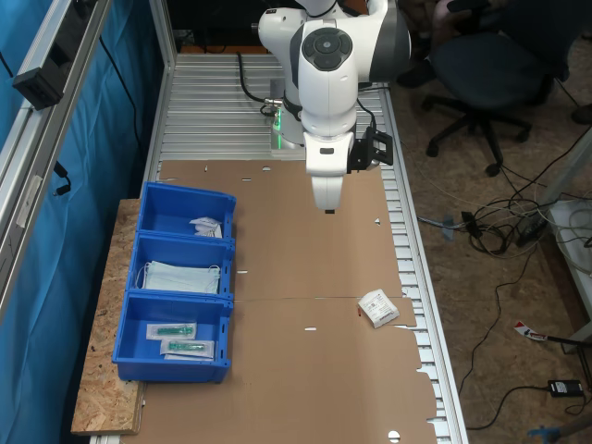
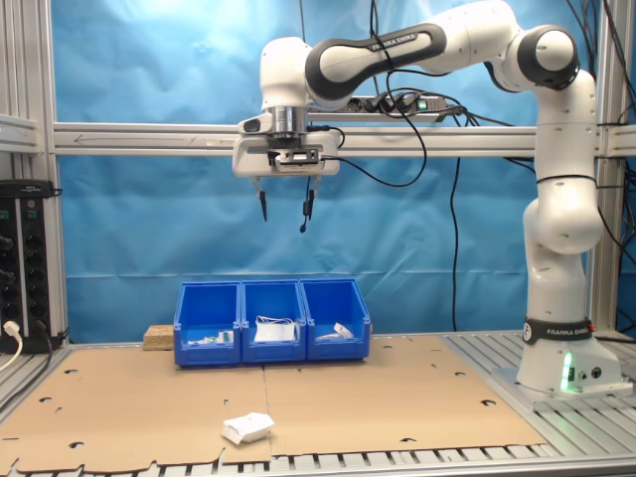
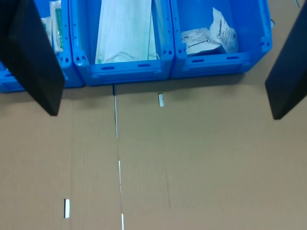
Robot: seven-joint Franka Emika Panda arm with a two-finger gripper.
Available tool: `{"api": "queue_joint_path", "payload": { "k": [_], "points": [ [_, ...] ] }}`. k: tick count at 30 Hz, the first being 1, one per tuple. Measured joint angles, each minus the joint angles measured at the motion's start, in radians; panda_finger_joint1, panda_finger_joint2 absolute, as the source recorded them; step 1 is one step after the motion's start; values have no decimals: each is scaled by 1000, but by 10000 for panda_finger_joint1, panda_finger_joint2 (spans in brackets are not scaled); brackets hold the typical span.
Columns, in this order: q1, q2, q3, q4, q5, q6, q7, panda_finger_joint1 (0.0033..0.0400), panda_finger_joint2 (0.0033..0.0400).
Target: Pick and place sorting task of medical equipment.
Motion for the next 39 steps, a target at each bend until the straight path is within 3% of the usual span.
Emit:
{"api": "queue_joint_path", "payload": {
  "k": [11, 39],
  "points": [
    [0, 0, -3, 0, -27, 0, 0, 400, 400],
    [0, 0, -5, 0, -39, 0, 0, 400, 400]
  ]
}}
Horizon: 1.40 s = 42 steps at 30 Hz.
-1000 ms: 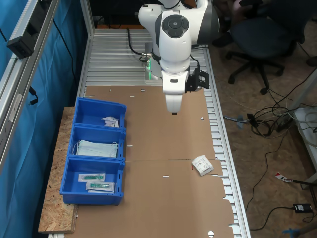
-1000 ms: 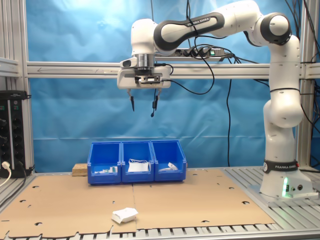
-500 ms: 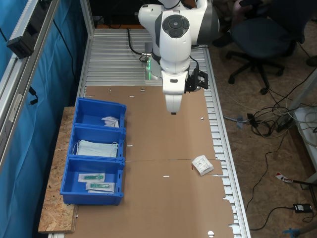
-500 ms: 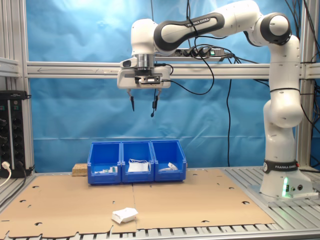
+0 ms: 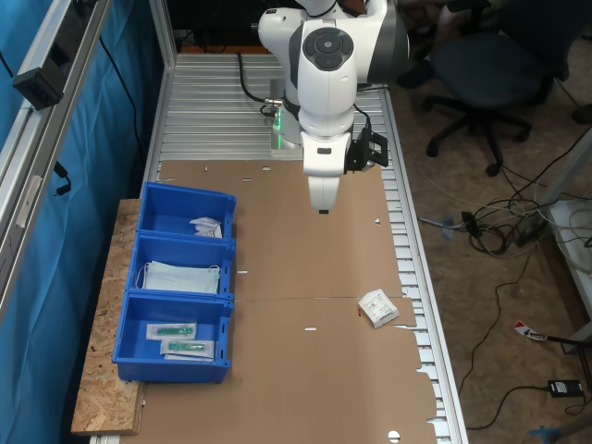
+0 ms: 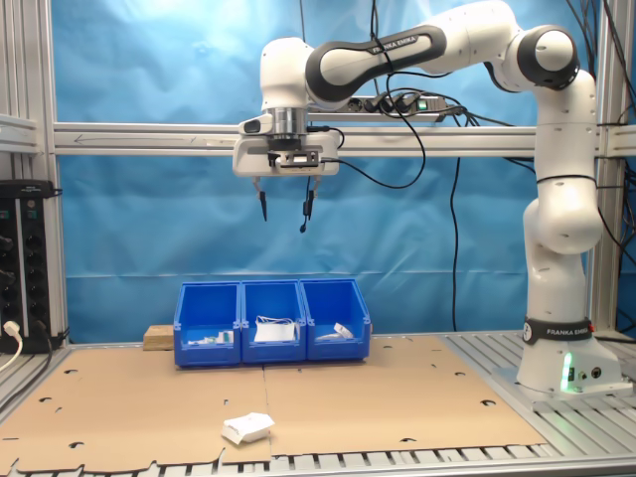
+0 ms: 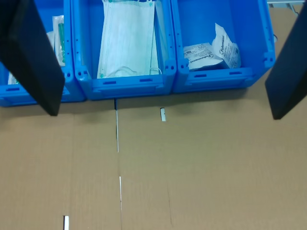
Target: Pick and place sorting task of medical equipment.
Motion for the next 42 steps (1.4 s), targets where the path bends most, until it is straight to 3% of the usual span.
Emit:
{"api": "queue_joint_path", "payload": {
  "k": [12, 21, 32, 42],
  "points": [
    [0, 1, 0, 3, -2, 0, 0, 400, 400],
    [0, 23, 1, 40, -4, 0, 0, 400, 400],
    [0, 125, 1, 132, -5, 0, 0, 400, 400],
    [0, 229, -1, 157, -5, 0, 0, 400, 400]
  ]
}}
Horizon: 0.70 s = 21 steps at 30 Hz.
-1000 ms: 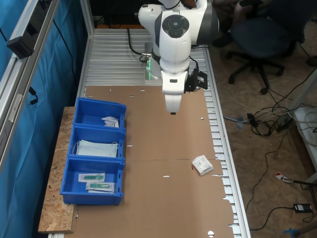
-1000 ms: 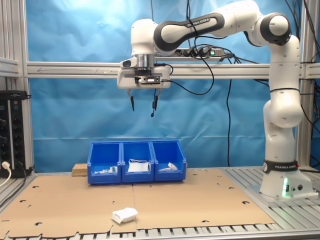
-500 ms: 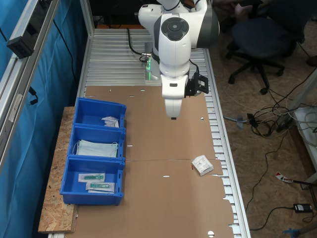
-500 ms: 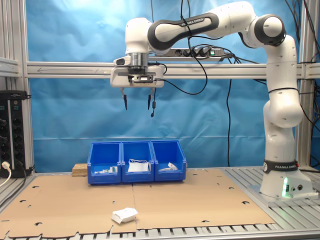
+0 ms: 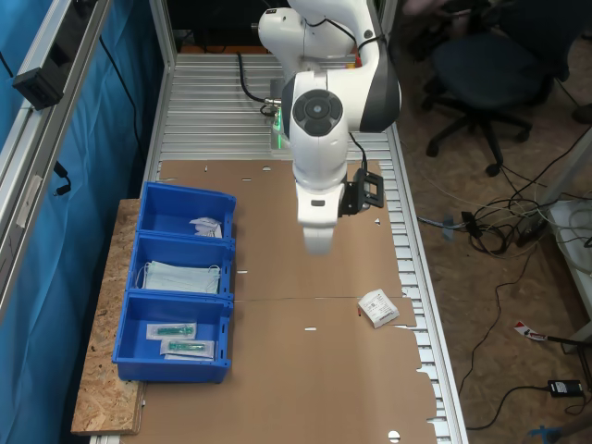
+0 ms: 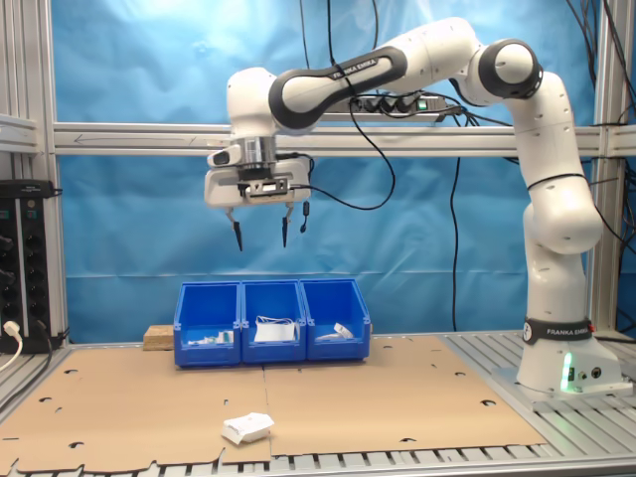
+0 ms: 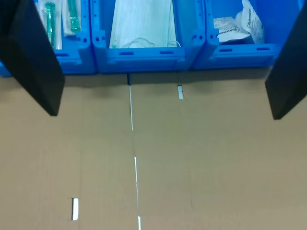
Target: Pick and place sorting task of medical equipment.
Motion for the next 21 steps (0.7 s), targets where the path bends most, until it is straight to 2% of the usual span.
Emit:
{"api": "queue_joint_path", "payload": {
  "k": [11, 21],
  "points": [
    [3, 84, -3, -6, 0, 0, 0, 400, 400],
    [27, 94, -3, -6, 0, 0, 0, 400, 400]
  ]
}}
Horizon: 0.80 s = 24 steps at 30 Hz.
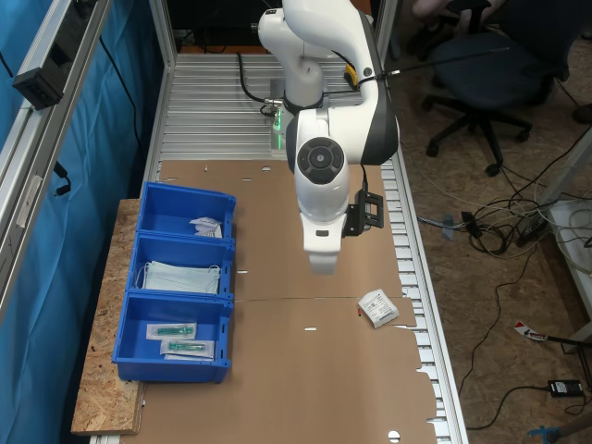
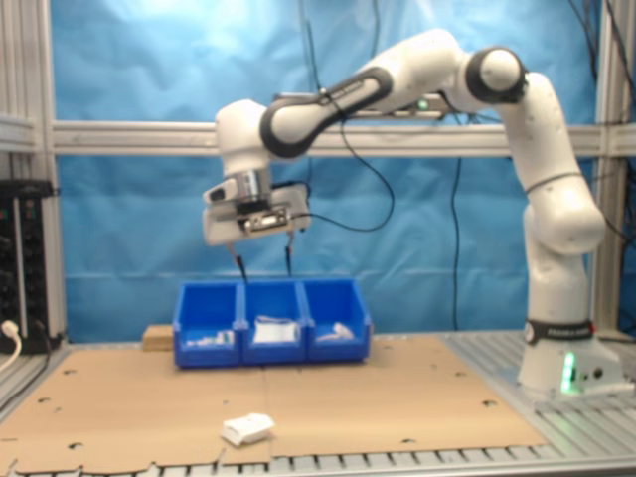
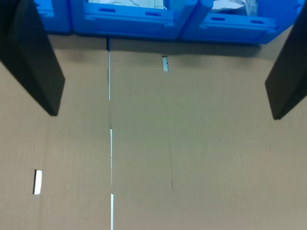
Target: Pick and place sorting task of medical equipment.
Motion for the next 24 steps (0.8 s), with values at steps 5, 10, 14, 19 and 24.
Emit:
{"api": "queue_joint_path", "payload": {
  "k": [5, 10, 14, 19, 24],
  "points": [
    [18, 0, 1, 0, 0, 0, 0, 400, 400],
    [34, 0, 1, 0, 0, 0, 0, 400, 400],
    [54, 0, 1, 0, 0, 0, 5, 400, 400],
    [87, 0, 1, 0, 0, 0, 28, 400, 400],
    [130, 1, 2, 0, 0, 0, 59, 400, 400]
  ]
}}
